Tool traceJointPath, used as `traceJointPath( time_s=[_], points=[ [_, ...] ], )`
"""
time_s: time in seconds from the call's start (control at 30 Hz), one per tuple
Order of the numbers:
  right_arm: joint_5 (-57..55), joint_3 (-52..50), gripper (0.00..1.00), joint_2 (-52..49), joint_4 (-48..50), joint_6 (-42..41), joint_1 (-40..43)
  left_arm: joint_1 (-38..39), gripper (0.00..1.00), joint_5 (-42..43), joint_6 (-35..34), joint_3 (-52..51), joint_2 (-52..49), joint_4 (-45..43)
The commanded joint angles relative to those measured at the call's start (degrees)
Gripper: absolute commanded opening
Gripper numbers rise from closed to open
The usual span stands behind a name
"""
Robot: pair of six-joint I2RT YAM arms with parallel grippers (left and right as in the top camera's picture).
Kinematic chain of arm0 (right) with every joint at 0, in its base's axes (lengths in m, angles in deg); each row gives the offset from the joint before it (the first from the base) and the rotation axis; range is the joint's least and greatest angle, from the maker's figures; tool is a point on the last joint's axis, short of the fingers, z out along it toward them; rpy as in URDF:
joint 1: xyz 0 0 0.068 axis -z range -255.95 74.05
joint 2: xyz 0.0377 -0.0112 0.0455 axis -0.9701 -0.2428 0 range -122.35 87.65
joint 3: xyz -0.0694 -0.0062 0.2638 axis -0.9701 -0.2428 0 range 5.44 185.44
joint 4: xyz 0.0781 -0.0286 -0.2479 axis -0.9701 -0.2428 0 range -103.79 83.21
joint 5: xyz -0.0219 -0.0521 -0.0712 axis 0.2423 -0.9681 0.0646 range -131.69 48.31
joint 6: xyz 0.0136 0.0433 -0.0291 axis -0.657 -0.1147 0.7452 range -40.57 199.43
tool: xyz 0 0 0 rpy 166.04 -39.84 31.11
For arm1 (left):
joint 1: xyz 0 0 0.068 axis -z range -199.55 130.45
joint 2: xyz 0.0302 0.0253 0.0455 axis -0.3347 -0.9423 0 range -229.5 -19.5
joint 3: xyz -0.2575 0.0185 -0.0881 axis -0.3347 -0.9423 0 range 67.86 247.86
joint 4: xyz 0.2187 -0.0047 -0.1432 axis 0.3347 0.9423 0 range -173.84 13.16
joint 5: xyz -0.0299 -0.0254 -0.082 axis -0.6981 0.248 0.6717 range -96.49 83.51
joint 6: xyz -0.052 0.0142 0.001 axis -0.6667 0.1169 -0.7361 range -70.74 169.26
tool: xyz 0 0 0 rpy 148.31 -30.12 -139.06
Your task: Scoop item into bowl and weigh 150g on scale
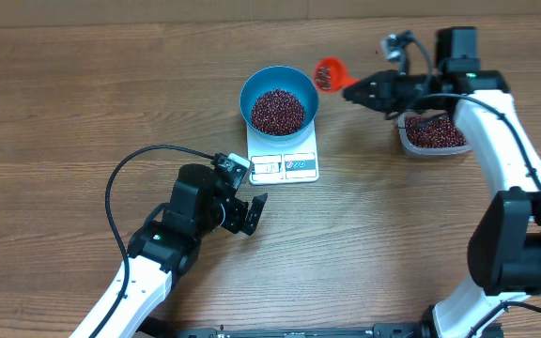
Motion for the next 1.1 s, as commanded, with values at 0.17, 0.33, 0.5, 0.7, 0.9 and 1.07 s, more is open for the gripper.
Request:
traceJointPath(
  time_s=[0.17, 0.33, 0.5, 0.7, 0.9, 1.07],
  points=[
    [-10.5, 1.6, 0.04, 2.1, 4.8, -8.6, -8.6, 0.3, 1.00, 0.6, -0.5, 0.2, -0.3, -0.2],
    [-17.7, 1.6, 0.04, 2.1, 4.6, -8.5, -11.8, 0.3, 1.00, 0.6, -0.5, 0.2, -0.3, -0.2],
    [-23.5, 1.6, 0.04, 2.1, 5.0, -8.5, -14.6, 0.3, 1.00, 0.6, -0.5, 0.2, -0.3, -0.3],
    [-30.1, 1.6, 0.04, 2.1, 4.9, -8.0, -16.9, 0.3, 1.00, 0.6, -0.5, 0.2, -0.3, -0.3],
    [-34.6, 1.7, 0.04, 2.2, 4.3, -6.6, -18.6, 0.3, 1.00, 0.6, -0.5, 0.2, -0.3, -0.3],
    [-39.3, 3.5, 0.04, 2.3, 1.8, -5.1, -20.0, 0.3, 1.00, 0.6, -0.5, 0.2, -0.3, -0.3]
  ],
)
